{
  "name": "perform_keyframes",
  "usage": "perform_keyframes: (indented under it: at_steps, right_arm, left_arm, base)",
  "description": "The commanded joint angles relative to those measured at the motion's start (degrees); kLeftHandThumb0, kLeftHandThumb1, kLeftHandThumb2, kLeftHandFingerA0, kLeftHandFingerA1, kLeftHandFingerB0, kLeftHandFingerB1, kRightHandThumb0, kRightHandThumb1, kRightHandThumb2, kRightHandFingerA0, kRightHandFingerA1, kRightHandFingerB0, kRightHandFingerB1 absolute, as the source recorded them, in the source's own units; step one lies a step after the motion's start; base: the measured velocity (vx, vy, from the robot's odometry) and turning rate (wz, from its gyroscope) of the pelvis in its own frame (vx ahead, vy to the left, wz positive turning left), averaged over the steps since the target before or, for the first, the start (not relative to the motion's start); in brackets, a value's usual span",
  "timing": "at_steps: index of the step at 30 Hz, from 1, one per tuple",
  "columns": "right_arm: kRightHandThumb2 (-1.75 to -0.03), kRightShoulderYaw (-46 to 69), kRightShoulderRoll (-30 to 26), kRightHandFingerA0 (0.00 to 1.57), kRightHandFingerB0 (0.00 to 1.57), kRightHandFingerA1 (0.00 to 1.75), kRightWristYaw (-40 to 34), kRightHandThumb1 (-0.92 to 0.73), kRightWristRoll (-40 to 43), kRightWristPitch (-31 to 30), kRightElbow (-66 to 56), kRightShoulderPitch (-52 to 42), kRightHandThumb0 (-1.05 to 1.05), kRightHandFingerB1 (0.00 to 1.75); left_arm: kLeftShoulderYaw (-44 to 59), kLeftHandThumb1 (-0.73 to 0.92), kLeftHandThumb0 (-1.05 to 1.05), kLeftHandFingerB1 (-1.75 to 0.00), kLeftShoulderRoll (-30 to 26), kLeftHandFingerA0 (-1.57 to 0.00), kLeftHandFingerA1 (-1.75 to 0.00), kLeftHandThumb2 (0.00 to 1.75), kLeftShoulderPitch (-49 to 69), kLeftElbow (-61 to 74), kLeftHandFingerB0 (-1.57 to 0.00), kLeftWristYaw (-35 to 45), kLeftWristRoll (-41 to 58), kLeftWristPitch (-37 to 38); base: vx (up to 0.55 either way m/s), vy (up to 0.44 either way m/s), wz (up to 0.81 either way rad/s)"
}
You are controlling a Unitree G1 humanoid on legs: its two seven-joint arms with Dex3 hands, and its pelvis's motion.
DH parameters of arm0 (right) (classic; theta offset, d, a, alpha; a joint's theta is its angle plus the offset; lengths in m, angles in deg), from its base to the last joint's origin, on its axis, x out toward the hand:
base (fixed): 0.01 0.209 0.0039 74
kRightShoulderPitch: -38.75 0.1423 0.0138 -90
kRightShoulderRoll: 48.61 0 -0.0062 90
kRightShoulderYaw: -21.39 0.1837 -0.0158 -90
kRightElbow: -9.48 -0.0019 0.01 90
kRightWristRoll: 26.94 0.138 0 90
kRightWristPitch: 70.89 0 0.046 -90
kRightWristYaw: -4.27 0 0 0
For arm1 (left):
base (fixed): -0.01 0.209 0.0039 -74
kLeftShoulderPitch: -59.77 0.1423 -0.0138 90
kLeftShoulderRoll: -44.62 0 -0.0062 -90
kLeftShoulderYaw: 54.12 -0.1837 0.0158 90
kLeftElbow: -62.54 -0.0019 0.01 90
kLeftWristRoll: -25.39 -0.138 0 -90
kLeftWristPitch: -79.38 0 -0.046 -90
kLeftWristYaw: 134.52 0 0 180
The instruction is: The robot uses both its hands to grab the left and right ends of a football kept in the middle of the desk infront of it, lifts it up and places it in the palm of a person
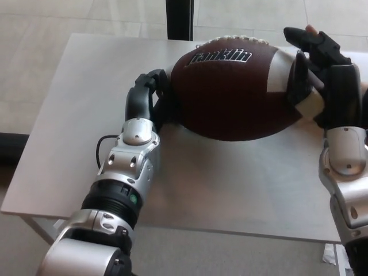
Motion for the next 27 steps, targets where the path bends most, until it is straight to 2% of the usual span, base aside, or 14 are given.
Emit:
perform_keyframes:
  at_steps: [1,2,6,8,9,10,14,17,18,21,22,23,26,27]
  right_arm:
    - [-0.95,-4.9,3.5,0.66,0.50,0.68,6.2,-0.72,0.3,1.3,-1.1,5.0,-0.94,0.49]
    - [-0.69,-4.5,3.2,0.61,0.52,0.59,6.3,-0.92,0.5,1.4,-1.1,5.7,-0.90,0.41]
    - [-0.67,-2.6,3.4,0.65,0.56,0.59,5.7,-0.91,1.9,0.3,-1.8,9.2,-0.90,0.42]
    - [-0.94,-2.1,3.2,0.66,0.51,0.67,6.3,-0.70,2.5,-0.7,-2.2,9.9,-0.94,0.49]
    - [-0.67,-0.5,3.2,0.81,0.57,0.81,6.7,-0.88,4.4,-2.9,-2.9,12.8,-0.89,0.43]
    - [-0.69,-0.4,3.1,0.79,0.55,0.77,6.7,-0.89,4.4,-3.2,-2.9,13.4,-0.89,0.42]
    - [-0.66,0.6,3.1,0.89,0.54,0.95,7.3,-0.88,5.2,-4.0,-3.3,15.5,-0.88,0.44]
    - [-0.67,0.7,2.8,0.73,0.54,0.70,7.1,-0.90,4.6,-4.5,-3.1,16.7,-0.89,0.43]
    - [-0.70,0.6,2.5,1.00,0.56,1.50,6.8,-0.91,3.9,-4.8,-3.2,17.1,-0.89,0.47]
    - [-0.68,0.5,1.7,1.07,0.58,1.57,6.3,-0.92,2.7,-4.2,-3.0,18.1,-0.88,0.47]
    - [-0.68,1.4,1.5,0.67,0.54,0.92,6.5,-0.92,3.7,-4.1,-2.9,18.9,-0.88,0.47]
    - [-0.68,2.0,1.6,0.58,0.52,0.63,6.3,-0.92,4.2,-4.4,-2.9,19.3,-0.87,0.45]
    - [-0.70,4.7,0.5,0.75,0.50,0.73,7.2,-0.92,6.6,-5.7,-2.2,20.4,-0.88,0.44]
    - [-0.69,6.0,0.6,0.68,0.50,0.65,6.7,-0.92,7.6,-6.9,-1.9,20.4,-0.87,0.44]
  left_arm:
    - [-2.0,0.87,-0.71,-0.37,5.2,-0.68,-0.82,0.66,-10.9,-1.9,-0.36,7.8,0.9,-2.8]
    - [-1.3,0.85,-0.71,-0.36,5.2,-0.68,-0.90,0.66,-11.8,-2.3,-0.37,8.0,1.5,-2.7]
    - [-2.6,0.90,-0.71,-0.41,4.0,-0.67,-0.83,0.67,-16.6,-1.4,-0.38,7.0,-0.3,-6.3]
    - [-3.0,0.91,-0.70,-0.39,3.7,-0.67,-0.83,0.67,-16.8,-1.6,-0.39,7.9,-0.6,-4.4]
    - [-1.2,0.87,-0.70,-0.42,3.7,-0.75,-0.88,0.66,-19.5,-0.7,-0.44,6.7,1.1,-5.1]
    - [0.5,0.83,-0.61,-0.50,4.3,-0.54,-0.88,0.64,-18.9,0.7,-0.46,6.9,3.2,-3.0]
    - [-0.4,0.89,-0.72,-0.41,2.9,-0.78,-0.92,0.67,-20.6,1.9,-0.40,8.7,2.4,-5.1]
    - [0.5,0.88,-0.68,-0.35,2.8,-0.72,-0.77,0.67,-21.8,1.4,-0.38,8.1,2.9,-6.1]
    - [-0.1,0.91,-0.66,-0.37,2.5,-0.74,-0.76,0.67,-22.4,1.1,-0.37,8.1,2.1,-5.5]
    - [0.3,0.68,-0.59,-0.55,3.0,-0.81,-0.86,1.11,-23.4,1.7,-0.29,6.4,2.1,-4.8]
    - [-1.1,0.89,-0.66,-0.41,2.5,-0.78,-0.87,0.66,-25.5,0.7,-0.38,7.2,0.7,-7.1]
    - [-0.6,0.87,-0.65,-0.40,2.7,-0.76,-0.84,0.66,-27.2,-0.2,-0.39,6.4,1.0,-9.0]
    - [-7.8,0.89,-0.66,-0.60,1.0,-0.43,-0.70,0.67,-32.5,-5.4,-0.55,7.8,-6.9,-13.9]
    - [-5.8,0.86,-0.66,-0.68,1.4,-0.51,-0.98,0.66,-33.6,-7.8,-0.61,8.7,-4.8,-14.2]
  base:
    - [0.00,0.000,0.00]
    - [0.00,0.000,0.00]
    - [0.00,0.000,0.00]
    - [0.00,0.000,0.00]
    - [0.00,0.000,0.00]
    - [0.00,0.000,0.00]
    - [0.00,0.000,0.00]
    - [0.00,0.000,0.00]
    - [0.00,0.000,0.00]
    - [0.00,0.000,0.00]
    - [0.00,0.000,0.00]
    - [0.00,0.000,0.00]
    - [0.00,0.000,0.00]
    - [0.00,0.000,0.00]
